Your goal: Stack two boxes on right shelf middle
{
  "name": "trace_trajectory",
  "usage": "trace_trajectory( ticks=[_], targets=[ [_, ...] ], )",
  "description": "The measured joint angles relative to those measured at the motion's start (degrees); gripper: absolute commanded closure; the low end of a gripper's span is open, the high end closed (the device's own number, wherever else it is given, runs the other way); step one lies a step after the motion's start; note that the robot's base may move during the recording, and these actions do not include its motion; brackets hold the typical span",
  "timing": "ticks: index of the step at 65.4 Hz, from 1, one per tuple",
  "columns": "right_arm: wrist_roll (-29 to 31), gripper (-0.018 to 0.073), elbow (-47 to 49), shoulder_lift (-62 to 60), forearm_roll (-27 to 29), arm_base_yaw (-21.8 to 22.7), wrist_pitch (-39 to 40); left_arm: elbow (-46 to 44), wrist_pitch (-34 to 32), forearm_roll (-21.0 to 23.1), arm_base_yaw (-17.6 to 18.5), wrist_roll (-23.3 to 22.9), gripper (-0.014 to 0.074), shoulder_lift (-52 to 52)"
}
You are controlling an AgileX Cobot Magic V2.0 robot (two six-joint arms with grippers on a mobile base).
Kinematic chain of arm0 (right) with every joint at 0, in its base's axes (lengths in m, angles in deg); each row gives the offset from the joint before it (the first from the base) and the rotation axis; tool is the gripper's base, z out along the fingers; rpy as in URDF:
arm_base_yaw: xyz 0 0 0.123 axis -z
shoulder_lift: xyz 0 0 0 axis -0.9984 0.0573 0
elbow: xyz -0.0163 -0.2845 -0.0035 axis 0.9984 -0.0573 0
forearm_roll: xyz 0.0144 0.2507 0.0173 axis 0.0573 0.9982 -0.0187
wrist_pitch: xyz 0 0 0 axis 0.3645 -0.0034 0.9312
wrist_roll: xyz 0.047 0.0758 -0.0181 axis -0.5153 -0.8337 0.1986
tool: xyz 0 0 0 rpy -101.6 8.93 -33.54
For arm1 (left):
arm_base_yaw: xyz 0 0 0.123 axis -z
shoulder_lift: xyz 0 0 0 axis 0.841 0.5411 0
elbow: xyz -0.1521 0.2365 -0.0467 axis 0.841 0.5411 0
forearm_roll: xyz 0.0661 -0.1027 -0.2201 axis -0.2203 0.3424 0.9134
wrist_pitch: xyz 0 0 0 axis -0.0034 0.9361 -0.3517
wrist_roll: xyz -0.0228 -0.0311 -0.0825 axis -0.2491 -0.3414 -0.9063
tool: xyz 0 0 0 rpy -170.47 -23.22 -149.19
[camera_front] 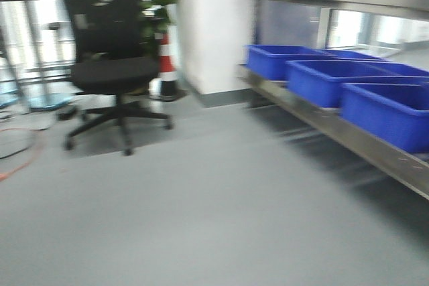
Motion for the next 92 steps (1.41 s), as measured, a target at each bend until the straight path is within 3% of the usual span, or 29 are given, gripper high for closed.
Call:
trace_trajectory(
  ticks=[92],
  targets=[
    [0.13,0.0712,0.0,0.0,0.0,0.0,0.0,0.0,0.0,0.0,0.0,0.0,0.0708,0.0]
  ],
)
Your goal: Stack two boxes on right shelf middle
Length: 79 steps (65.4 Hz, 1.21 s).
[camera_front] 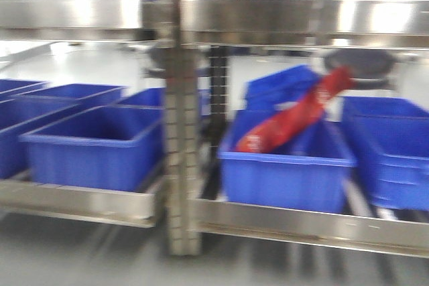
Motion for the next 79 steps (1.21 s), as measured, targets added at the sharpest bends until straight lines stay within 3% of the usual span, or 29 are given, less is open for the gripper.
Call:
trace_trajectory(
  ticks=[79],
  targets=[
    [0.0,0.0712,0.0,0.0,0.0,0.0,0.0,0.0,0.0,0.0,0.22,0.0,0.0708,0.0]
  ],
)
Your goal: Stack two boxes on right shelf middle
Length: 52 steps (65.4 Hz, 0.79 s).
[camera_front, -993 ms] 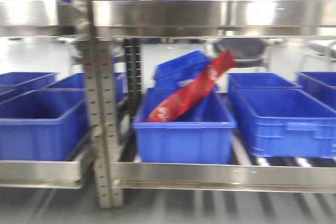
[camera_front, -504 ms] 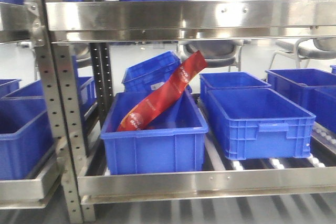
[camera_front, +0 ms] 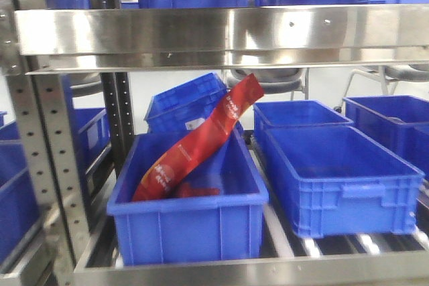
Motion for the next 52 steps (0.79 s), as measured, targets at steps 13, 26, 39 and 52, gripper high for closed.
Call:
trace_trajectory(
  ticks=[13,26,39,52],
  targets=[
    [0.0,0.0712,0.0,0.0,0.0,0.0,0.0,0.0,0.0,0.0,0.0,0.0,0.0708,0.0],
    [0.12,0.0712,0.0,0.0,0.0,0.0,0.0,0.0,0.0,0.0,0.0,0.0,0.0708,0.0],
    [0.12,0.0712,0.0,0.0,0.0,0.0,0.0,0.0,0.0,0.0,0.0,0.0,0.0708,0.0],
    [-0.04,0.0712,0.0,0.0,0.0,0.0,0.0,0.0,0.0,0.0,0.0,0.0,0.0708,0.0]
  ],
)
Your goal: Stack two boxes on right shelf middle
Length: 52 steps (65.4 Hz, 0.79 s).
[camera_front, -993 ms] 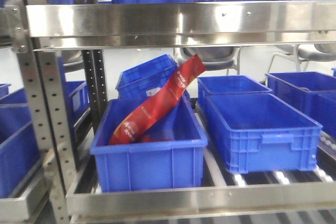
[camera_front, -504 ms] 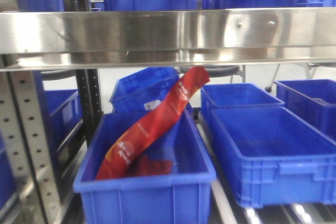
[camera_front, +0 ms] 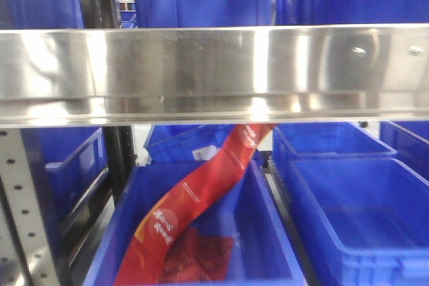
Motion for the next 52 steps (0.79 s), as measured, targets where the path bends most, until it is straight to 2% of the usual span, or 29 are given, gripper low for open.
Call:
trace_trajectory(
  ticks=[52],
  targets=[
    [0.1,0.0712,0.0,0.0,0.0,0.0,0.0,0.0,0.0,0.0,0.0,0.0,0.0708,0.0]
  ],
)
